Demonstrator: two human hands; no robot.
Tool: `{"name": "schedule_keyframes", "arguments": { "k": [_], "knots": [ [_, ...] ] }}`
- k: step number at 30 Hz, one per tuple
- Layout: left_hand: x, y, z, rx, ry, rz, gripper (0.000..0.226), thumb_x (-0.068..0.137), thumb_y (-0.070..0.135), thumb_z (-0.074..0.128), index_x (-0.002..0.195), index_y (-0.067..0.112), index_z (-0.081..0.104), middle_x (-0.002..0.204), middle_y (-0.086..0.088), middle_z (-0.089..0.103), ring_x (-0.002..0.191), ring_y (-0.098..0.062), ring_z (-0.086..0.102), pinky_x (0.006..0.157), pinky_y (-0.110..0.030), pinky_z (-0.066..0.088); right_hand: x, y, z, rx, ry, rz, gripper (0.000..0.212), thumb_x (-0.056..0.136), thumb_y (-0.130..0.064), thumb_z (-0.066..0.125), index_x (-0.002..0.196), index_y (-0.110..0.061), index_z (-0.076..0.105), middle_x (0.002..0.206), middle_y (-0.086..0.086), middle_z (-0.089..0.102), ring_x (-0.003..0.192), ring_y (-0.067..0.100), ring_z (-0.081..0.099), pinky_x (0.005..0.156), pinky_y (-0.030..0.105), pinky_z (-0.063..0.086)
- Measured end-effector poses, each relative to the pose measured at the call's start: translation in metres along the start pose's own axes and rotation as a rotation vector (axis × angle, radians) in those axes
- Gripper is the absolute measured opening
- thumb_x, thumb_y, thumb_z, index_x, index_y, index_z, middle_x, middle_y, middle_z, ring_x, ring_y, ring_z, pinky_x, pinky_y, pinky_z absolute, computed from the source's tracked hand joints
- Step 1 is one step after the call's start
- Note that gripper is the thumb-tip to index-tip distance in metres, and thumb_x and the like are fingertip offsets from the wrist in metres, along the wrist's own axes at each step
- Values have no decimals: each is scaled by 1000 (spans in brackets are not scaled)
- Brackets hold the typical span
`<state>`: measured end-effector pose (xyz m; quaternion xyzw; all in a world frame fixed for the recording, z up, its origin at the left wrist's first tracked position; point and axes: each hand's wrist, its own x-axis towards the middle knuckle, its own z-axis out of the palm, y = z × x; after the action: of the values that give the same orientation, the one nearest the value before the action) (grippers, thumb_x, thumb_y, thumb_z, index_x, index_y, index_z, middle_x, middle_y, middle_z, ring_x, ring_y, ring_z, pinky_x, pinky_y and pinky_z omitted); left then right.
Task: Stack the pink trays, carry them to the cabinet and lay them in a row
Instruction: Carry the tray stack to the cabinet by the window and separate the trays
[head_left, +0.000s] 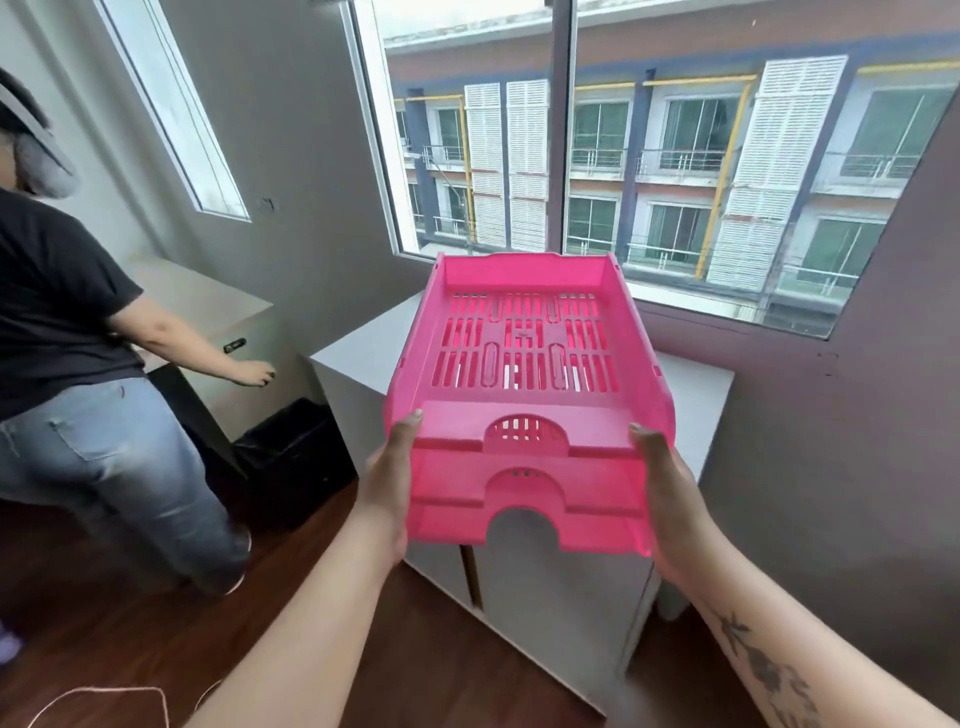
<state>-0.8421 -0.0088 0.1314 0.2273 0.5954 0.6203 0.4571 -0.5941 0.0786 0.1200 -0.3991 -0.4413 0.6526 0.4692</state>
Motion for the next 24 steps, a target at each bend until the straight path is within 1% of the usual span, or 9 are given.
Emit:
{"name": "schedule_keyframes", "arguments": {
  "k": [2, 4, 7, 11, 13, 17, 21, 24],
  "knots": [
    [33, 10, -14, 18, -23, -9, 69, 66, 73, 67, 116, 26, 68, 101, -16, 76, 88, -38, 73, 74, -58, 58, 24, 7, 23, -14, 21, 6, 32, 89, -50, 53, 111, -30, 63, 102, 19, 73, 85, 39, 72, 72, 63, 56],
    [64, 18, -26, 38, -53, -12, 73, 65, 76, 67, 119, 27, 66, 104, -16, 75, 92, -38, 73, 78, -63, 56, 47, 12, 43, -12, 41, 5, 38, 85, -52, 54, 113, -28, 62, 101, 18, 73, 84, 38, 72, 73, 61, 56],
    [104, 30, -40, 49, -82, -21, 76, 64, 78, 65, 121, 28, 64, 106, -16, 75, 93, -37, 72, 78, -62, 56, 79, 18, 68, -25, 78, -3, 43, 83, -53, 54, 115, -26, 61, 102, 18, 73, 85, 38, 72, 73, 61, 57],
    [152, 38, -46, 78, -107, -55, 84, 60, 82, 63, 125, 29, 61, 109, -16, 74, 96, -38, 71, 81, -63, 55, 116, 26, 89, -7, 103, 7, 42, 83, -52, 55, 115, -25, 60, 100, 19, 73, 83, 39, 72, 69, 61, 57],
    [173, 41, -45, 86, -119, -59, 82, 62, 82, 62, 125, 29, 61, 109, -17, 73, 96, -38, 71, 80, -63, 56, 134, 29, 94, -5, 117, 11, 44, 82, -53, 56, 116, -26, 60, 100, 19, 73, 81, 39, 72, 67, 59, 58],
    [214, 42, -41, 85, -129, -74, 72, 68, 78, 61, 123, 31, 62, 108, -15, 74, 96, -37, 71, 78, -61, 57, 166, 38, 100, -12, 126, 26, 49, 80, -55, 57, 120, -27, 57, 103, 19, 72, 86, 41, 71, 74, 64, 55],
    [246, 40, -39, 68, -144, -101, 67, 66, 79, 63, 117, 35, 66, 103, -13, 76, 91, -34, 74, 69, -53, 60, 194, 43, 105, -43, 150, 25, 51, 78, -59, 57, 119, -28, 58, 100, 16, 73, 83, 38, 72, 71, 61, 57],
    [269, 39, -39, 74, -144, -121, 66, 64, 79, 65, 115, 36, 68, 102, -10, 77, 90, -31, 74, 67, -50, 60, 210, 49, 107, -62, 169, 29, 48, 78, -59, 58, 117, -32, 60, 98, 13, 75, 82, 35, 73, 70, 59, 58]
  ]
}}
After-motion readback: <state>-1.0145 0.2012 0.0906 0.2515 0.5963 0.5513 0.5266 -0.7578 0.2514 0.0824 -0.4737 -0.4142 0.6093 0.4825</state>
